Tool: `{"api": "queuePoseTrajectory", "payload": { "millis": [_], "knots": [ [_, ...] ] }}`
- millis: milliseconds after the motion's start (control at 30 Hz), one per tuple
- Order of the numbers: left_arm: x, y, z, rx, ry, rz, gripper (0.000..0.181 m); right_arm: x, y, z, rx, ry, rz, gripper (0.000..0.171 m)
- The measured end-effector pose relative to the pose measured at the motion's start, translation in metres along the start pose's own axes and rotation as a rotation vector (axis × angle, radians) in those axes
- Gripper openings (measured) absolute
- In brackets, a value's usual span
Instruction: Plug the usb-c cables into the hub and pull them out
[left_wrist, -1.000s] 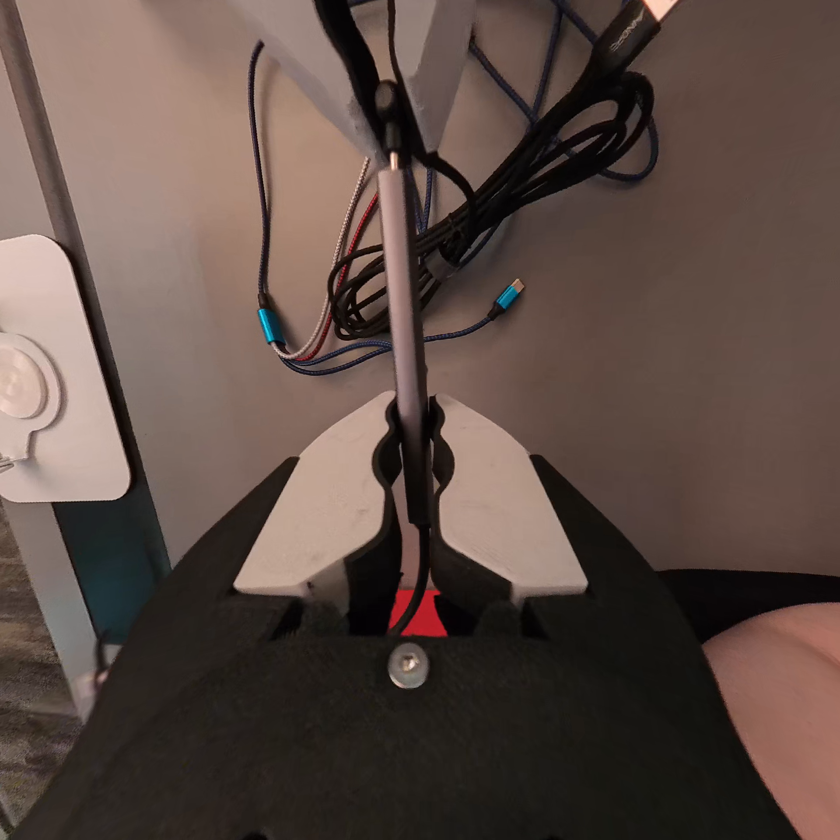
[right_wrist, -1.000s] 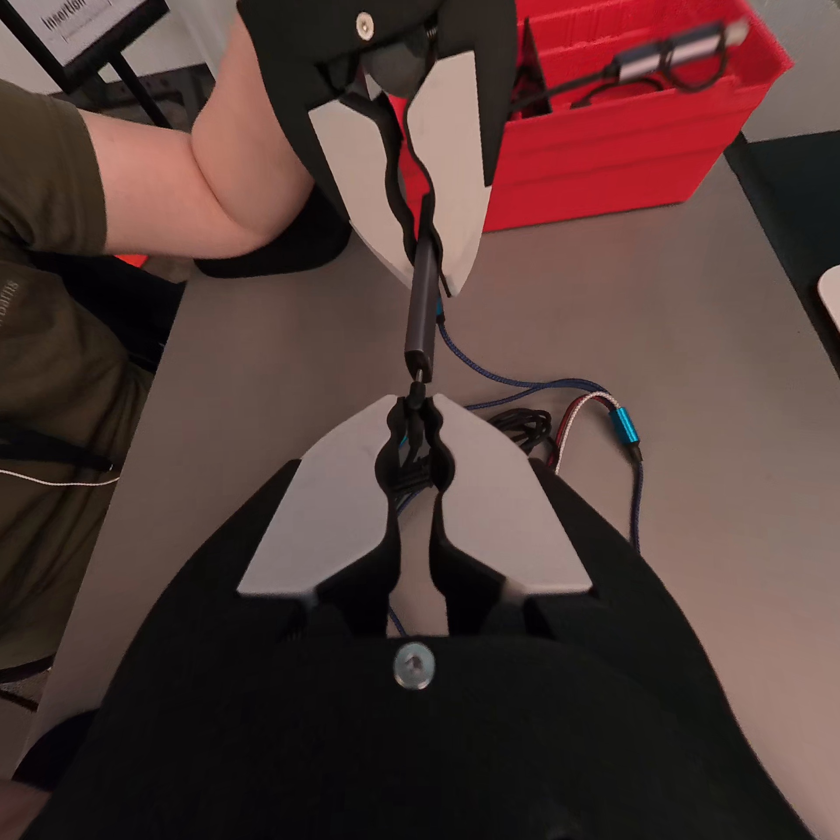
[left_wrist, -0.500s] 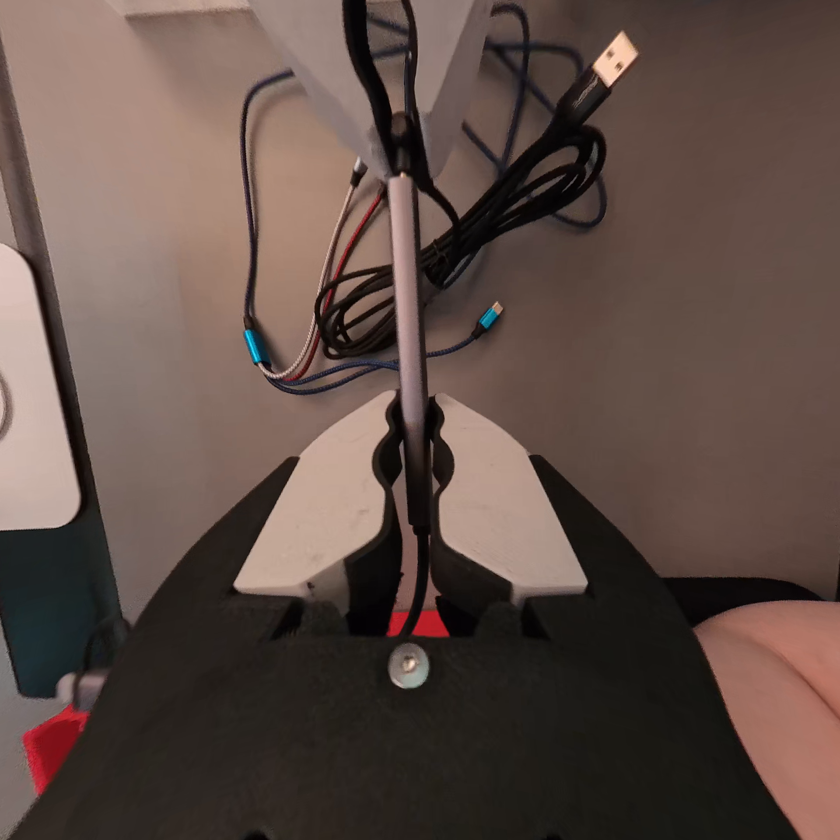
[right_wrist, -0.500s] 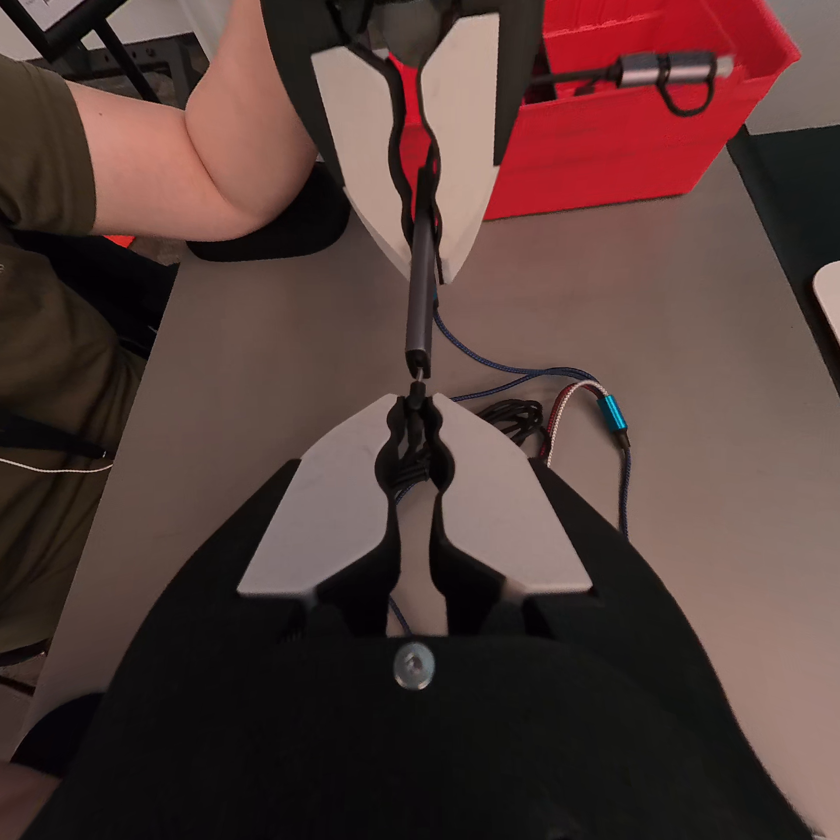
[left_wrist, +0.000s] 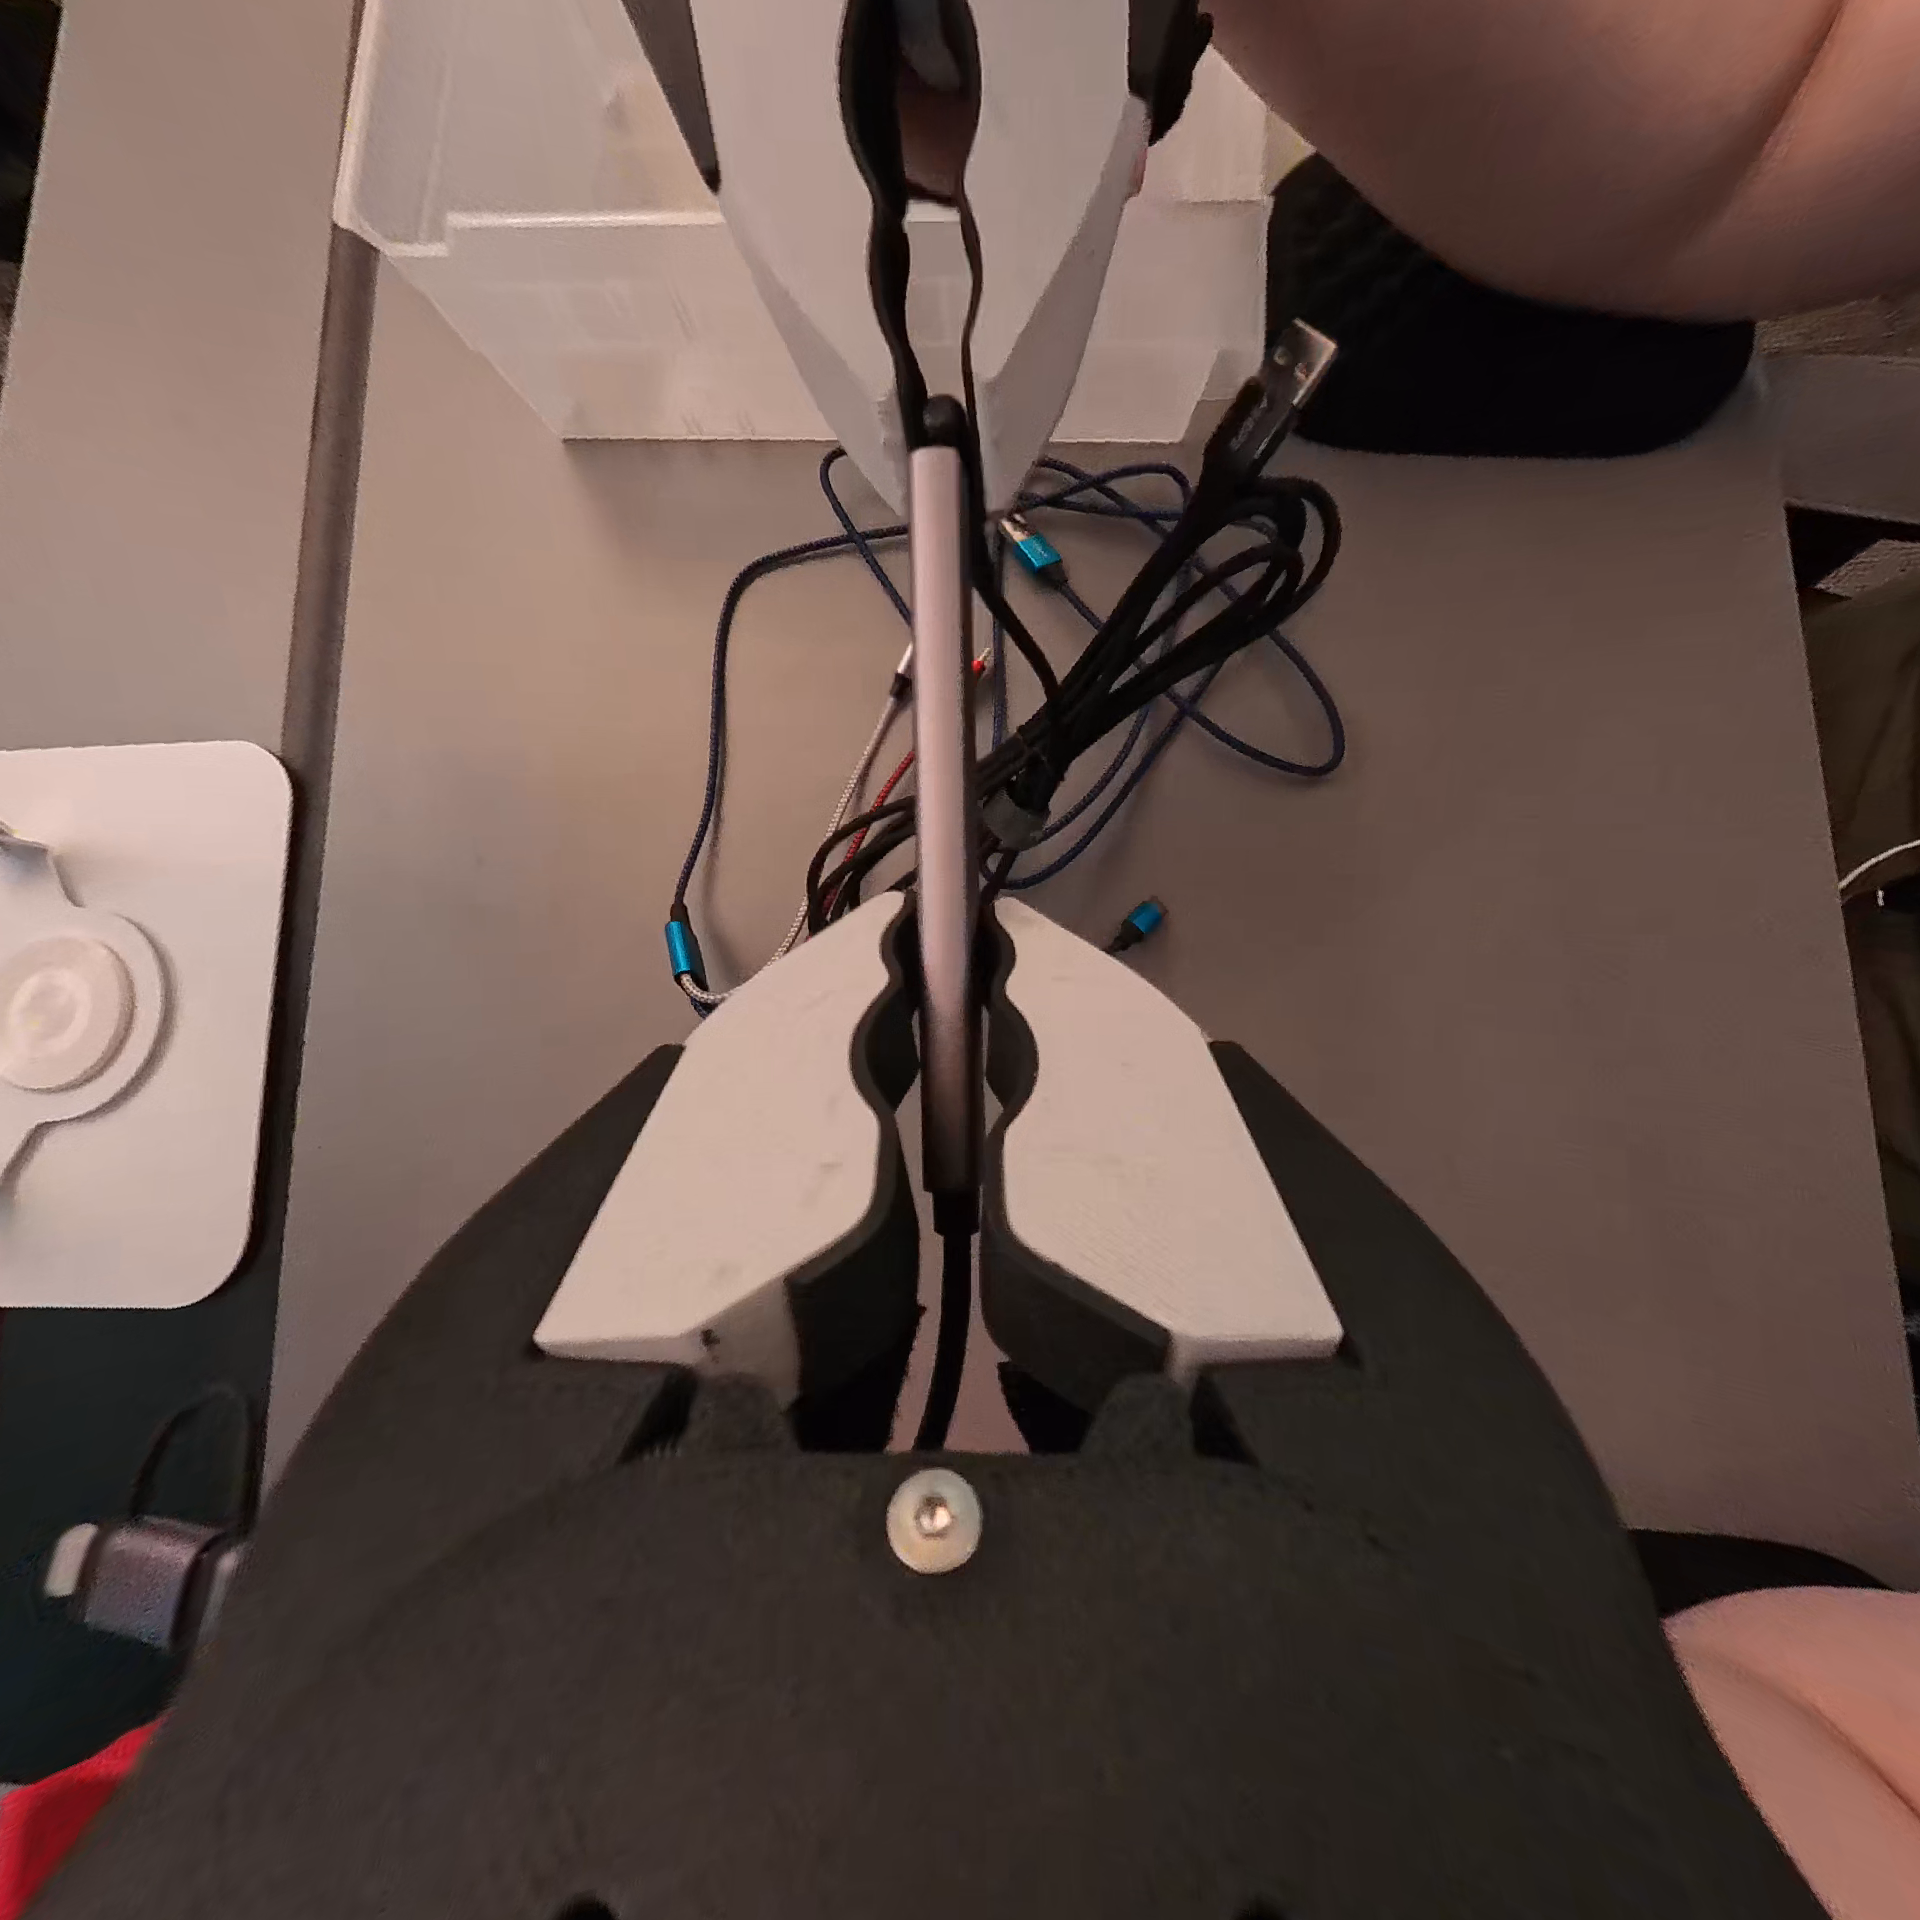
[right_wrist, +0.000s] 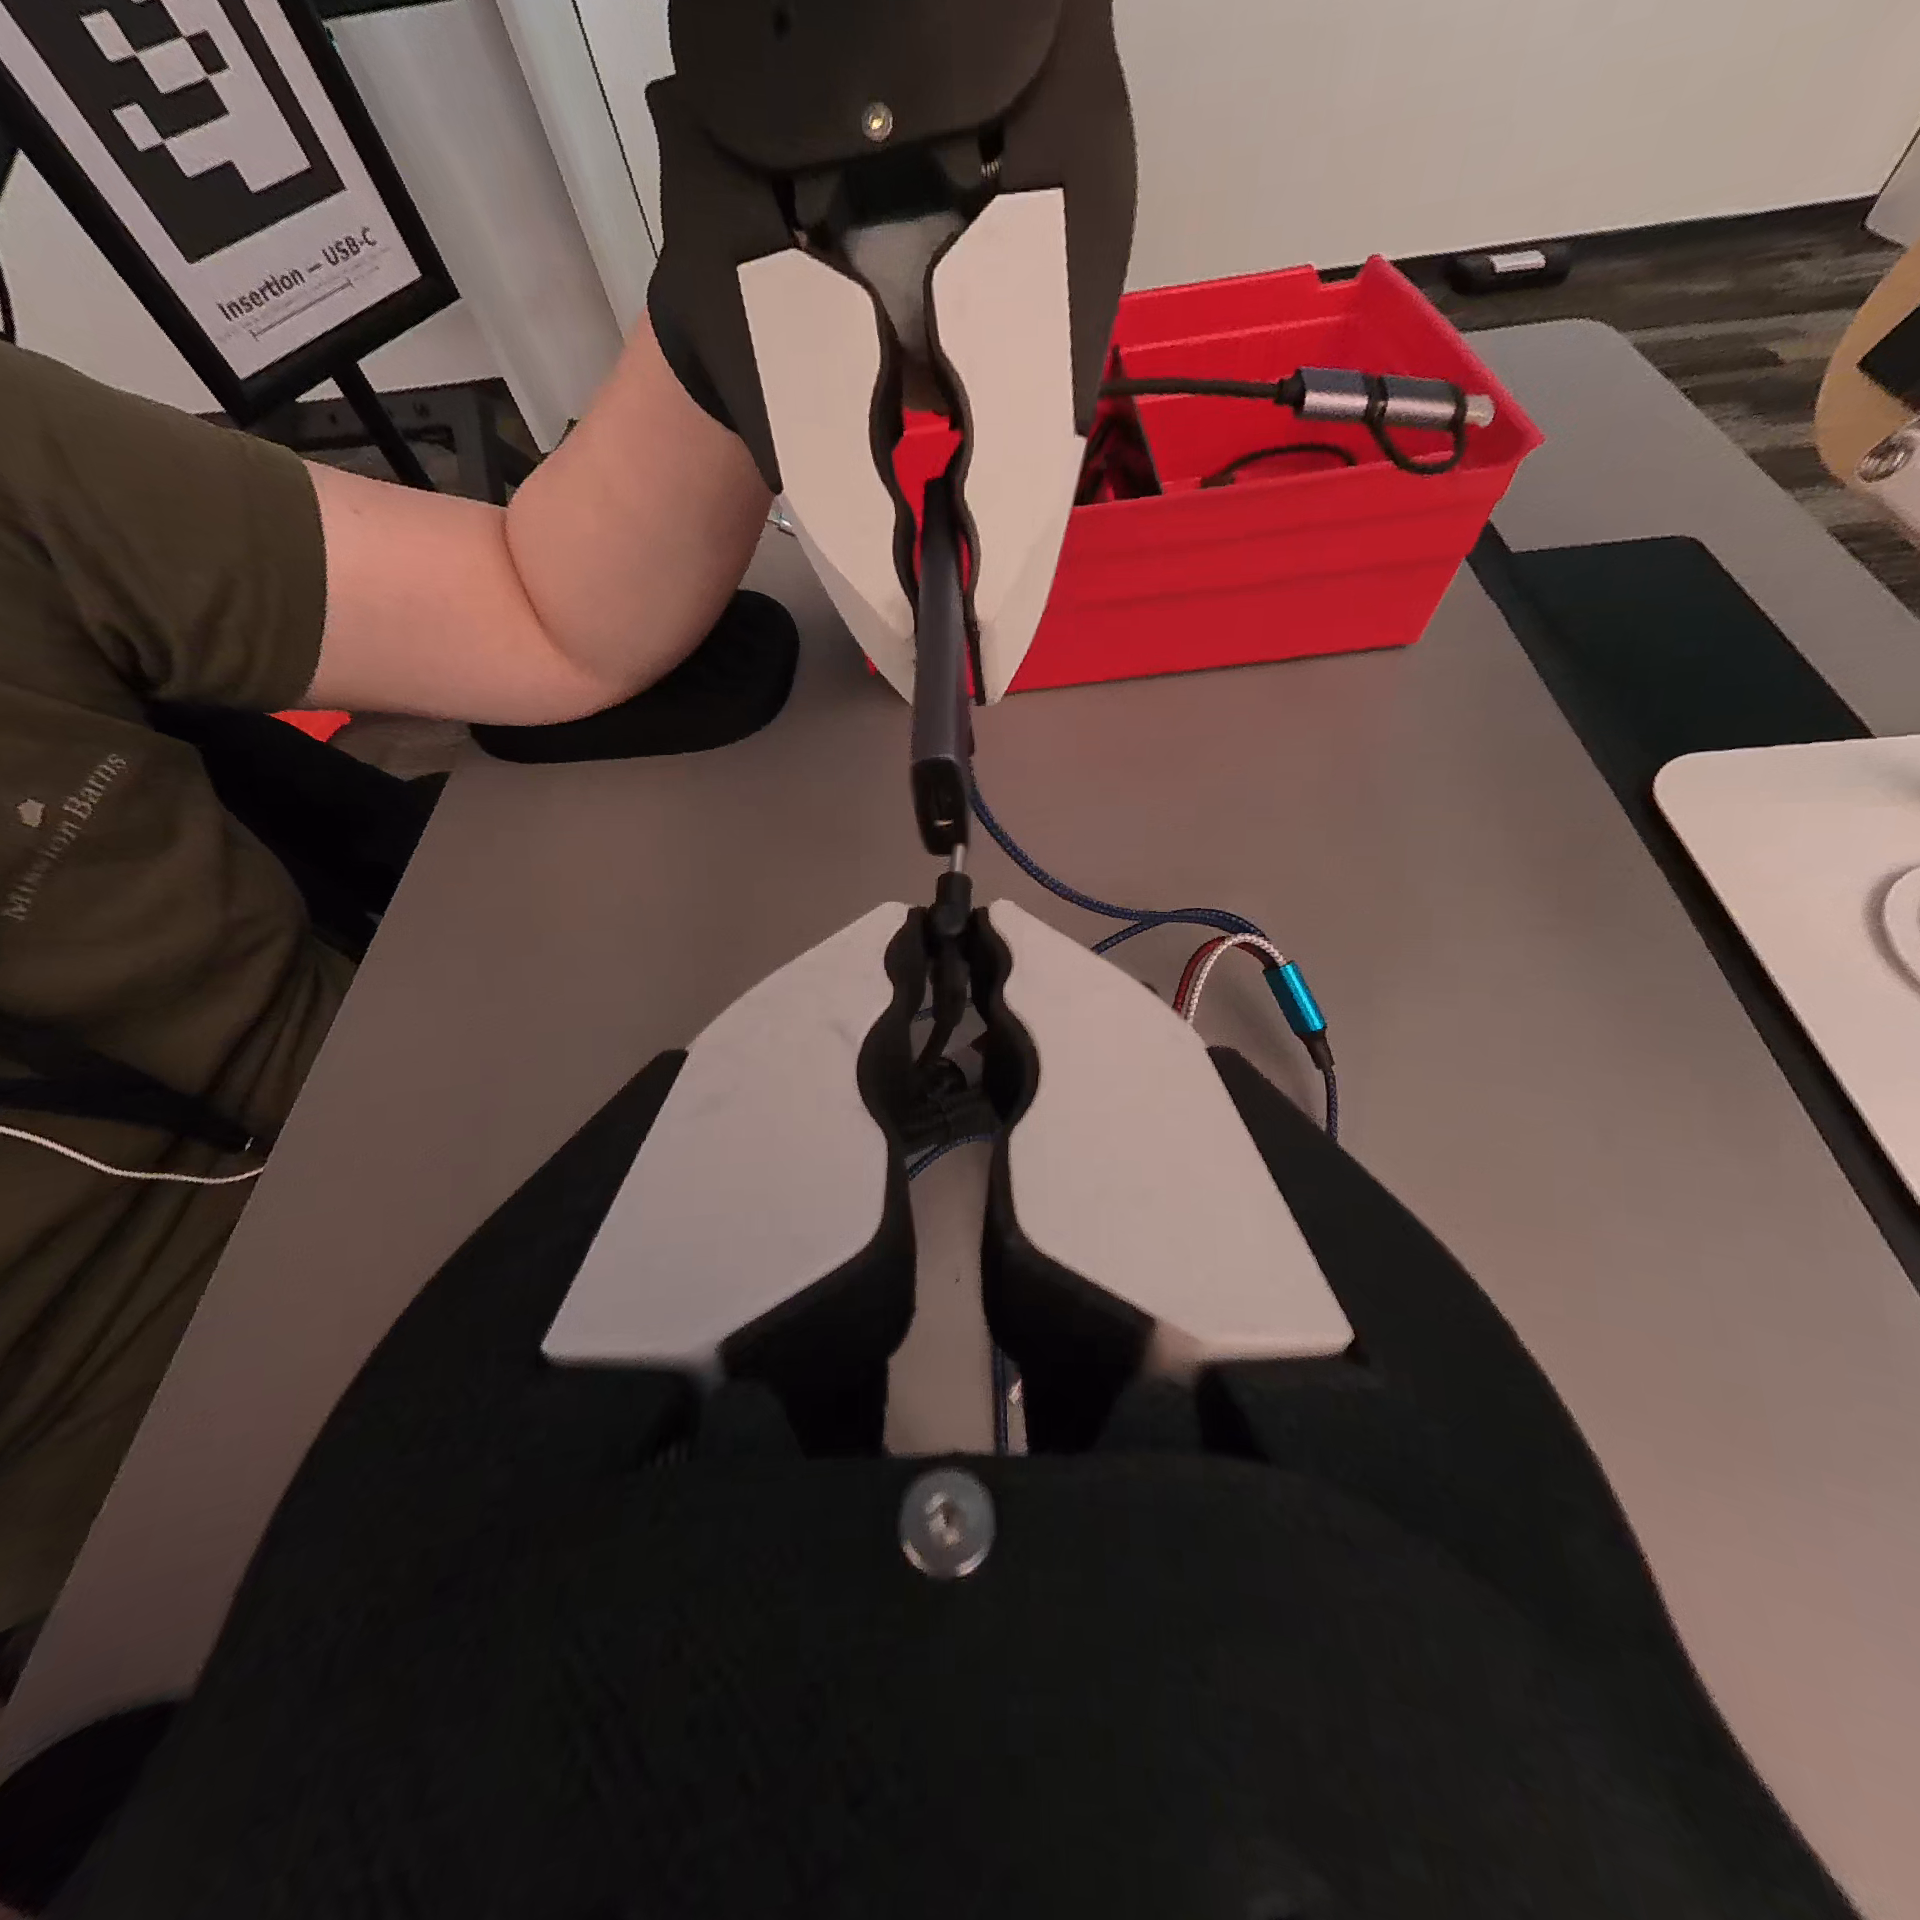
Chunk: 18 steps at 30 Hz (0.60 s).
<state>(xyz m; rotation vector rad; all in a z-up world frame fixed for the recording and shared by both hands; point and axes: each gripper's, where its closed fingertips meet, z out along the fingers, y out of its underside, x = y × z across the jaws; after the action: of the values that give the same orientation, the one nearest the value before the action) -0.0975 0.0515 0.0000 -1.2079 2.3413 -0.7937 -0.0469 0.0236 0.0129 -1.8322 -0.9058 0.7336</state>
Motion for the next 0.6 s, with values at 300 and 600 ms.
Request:
{"api": "queuePoseTrajectory", "payload": {
  "millis": [300,600],
  "knots": [
    [-0.003,0.01,0.005,-0.054,-0.009,-0.012,0.008,-0.003,-0.005,-0.009,0.014,0.006,-0.024,0.009],
    [-0.001,0.015,0.007,-0.091,-0.014,-0.007,0.008,0.0,0.0,0.001,0.012,-0.005,-0.031,0.009]
  ]
}}
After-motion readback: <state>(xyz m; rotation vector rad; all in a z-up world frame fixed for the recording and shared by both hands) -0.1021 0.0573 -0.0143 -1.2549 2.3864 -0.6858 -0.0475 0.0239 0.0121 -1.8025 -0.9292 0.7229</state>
